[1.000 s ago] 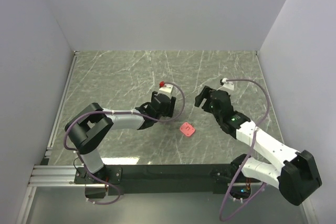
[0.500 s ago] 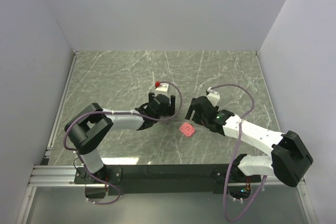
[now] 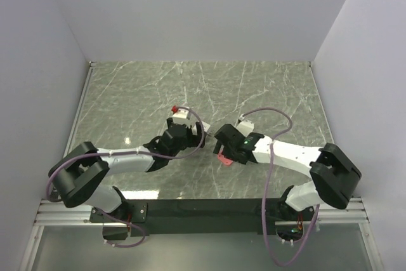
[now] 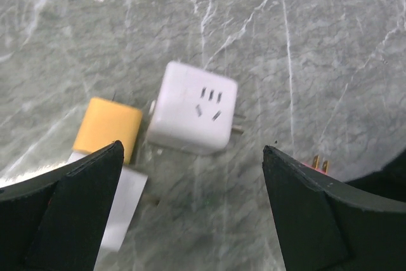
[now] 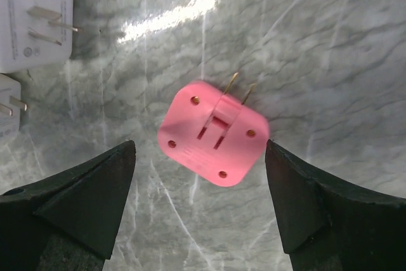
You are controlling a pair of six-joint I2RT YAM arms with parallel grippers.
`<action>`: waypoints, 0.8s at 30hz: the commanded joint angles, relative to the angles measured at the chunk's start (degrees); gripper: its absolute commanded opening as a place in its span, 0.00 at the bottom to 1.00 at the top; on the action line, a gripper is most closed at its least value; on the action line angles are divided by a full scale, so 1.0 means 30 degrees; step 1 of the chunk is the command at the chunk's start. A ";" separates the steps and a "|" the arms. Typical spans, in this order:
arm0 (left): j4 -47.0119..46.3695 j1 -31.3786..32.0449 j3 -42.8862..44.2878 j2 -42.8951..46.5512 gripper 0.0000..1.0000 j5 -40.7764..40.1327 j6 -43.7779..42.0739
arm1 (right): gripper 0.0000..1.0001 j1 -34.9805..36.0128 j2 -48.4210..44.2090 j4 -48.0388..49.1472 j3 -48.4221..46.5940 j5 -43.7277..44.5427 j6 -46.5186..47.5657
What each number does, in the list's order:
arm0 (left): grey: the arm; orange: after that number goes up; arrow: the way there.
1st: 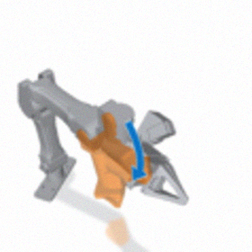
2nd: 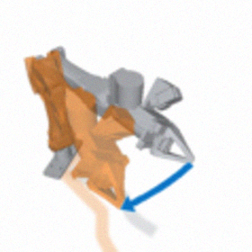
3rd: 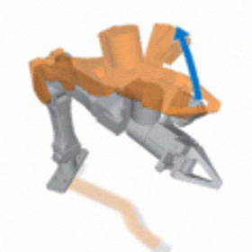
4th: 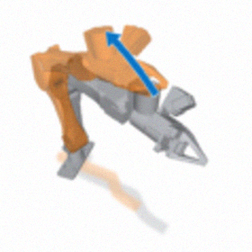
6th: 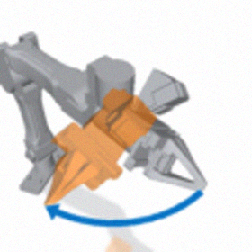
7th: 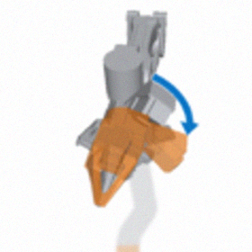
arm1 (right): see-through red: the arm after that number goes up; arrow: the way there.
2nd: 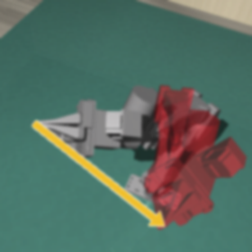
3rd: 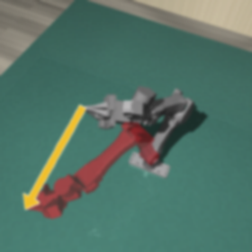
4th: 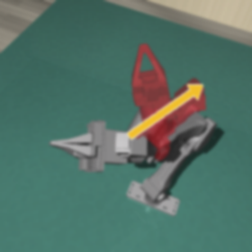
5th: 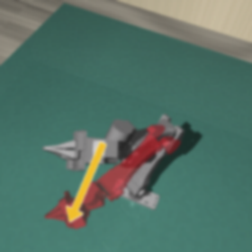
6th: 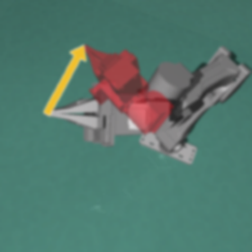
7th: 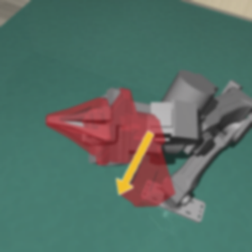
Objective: Insert the plug
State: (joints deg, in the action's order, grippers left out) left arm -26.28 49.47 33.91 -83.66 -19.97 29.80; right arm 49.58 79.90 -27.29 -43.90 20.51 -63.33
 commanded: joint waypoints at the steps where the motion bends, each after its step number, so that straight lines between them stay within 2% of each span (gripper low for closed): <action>1: -0.1346 0.0033 -0.1165 0.1166 0.97 -0.0492 0.0496 | 0.89 0.0580 0.1106 -0.0425 -0.1361 0.0517 -0.1799; 10: -0.1581 0.0062 -0.1635 0.1314 0.98 -0.0522 0.0437 | 0.91 0.1021 0.1492 -0.2095 -0.1598 0.1483 -0.4581; 20: -0.1815 0.0062 -0.2485 0.2367 0.99 -0.0874 0.0261 | 0.91 0.1021 0.3454 -0.3120 -0.2681 0.2126 -0.4847; 24: -0.1786 0.0062 -0.2573 0.2427 0.99 -0.1050 0.0144 | 0.87 0.1021 0.4389 -0.2945 -0.3148 0.2069 -0.4584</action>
State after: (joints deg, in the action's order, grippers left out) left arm -29.34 49.47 26.57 -77.82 -21.76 30.70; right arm 52.27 91.05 -34.52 -50.74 24.03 -76.18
